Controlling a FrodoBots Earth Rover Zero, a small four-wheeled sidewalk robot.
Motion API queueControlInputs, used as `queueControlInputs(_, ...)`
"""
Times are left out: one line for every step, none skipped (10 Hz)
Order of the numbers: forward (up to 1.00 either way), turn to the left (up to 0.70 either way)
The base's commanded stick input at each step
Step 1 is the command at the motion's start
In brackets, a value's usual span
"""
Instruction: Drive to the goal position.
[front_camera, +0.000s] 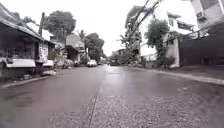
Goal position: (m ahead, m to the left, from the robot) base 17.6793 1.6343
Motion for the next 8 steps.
queueControlInputs(1.0,0.0)
queueControlInputs(1.0,0.0)
queueControlInputs(1.0,0.0)
queueControlInputs(1.0,0.0)
queueControlInputs(1.0,0.0)
queueControlInputs(1.0,0.0)
queueControlInputs(1.0,0.0)
queueControlInputs(1.0,0.0)
